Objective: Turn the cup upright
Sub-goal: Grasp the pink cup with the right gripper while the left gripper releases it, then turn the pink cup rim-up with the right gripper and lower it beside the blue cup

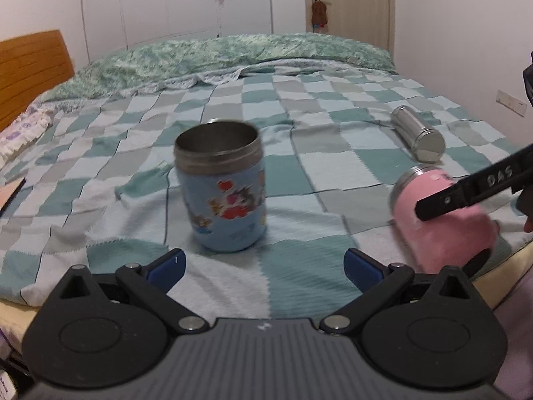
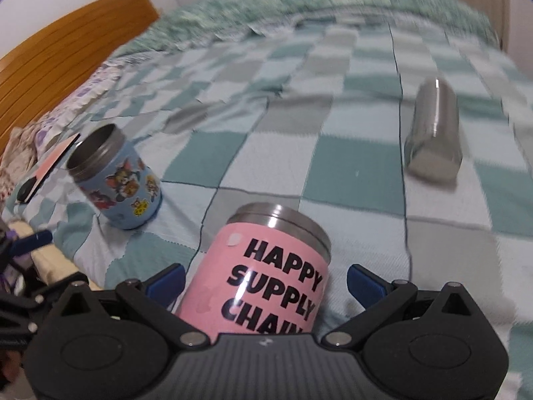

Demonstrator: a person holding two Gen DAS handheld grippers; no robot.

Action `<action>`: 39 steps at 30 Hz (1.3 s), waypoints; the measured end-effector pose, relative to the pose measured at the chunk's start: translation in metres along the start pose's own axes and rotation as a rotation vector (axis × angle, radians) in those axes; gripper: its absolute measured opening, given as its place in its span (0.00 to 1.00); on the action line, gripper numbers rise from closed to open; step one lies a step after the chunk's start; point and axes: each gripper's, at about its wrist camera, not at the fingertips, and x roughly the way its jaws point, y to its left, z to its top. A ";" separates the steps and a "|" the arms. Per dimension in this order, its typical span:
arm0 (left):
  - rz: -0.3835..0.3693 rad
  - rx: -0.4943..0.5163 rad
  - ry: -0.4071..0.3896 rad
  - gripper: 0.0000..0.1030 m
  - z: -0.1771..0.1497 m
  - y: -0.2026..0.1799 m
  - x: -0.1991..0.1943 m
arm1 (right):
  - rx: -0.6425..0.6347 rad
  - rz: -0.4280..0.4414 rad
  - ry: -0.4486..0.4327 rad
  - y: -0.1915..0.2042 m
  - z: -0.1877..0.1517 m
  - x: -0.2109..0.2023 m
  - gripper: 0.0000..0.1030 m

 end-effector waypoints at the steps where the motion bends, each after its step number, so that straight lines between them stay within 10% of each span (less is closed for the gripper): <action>1: 0.003 -0.008 0.006 1.00 -0.001 0.004 0.003 | 0.021 0.004 0.016 -0.001 0.001 0.004 1.00; 17: 0.011 -0.085 0.004 1.00 -0.019 0.038 0.008 | 0.193 0.105 0.070 -0.018 0.003 0.030 0.86; 29: 0.019 -0.115 -0.024 1.00 -0.022 0.041 -0.010 | 0.066 0.218 -0.249 -0.004 -0.019 -0.022 0.82; 39: 0.054 -0.147 -0.094 1.00 -0.022 0.049 -0.028 | -0.230 0.109 -0.525 0.064 0.009 -0.024 0.81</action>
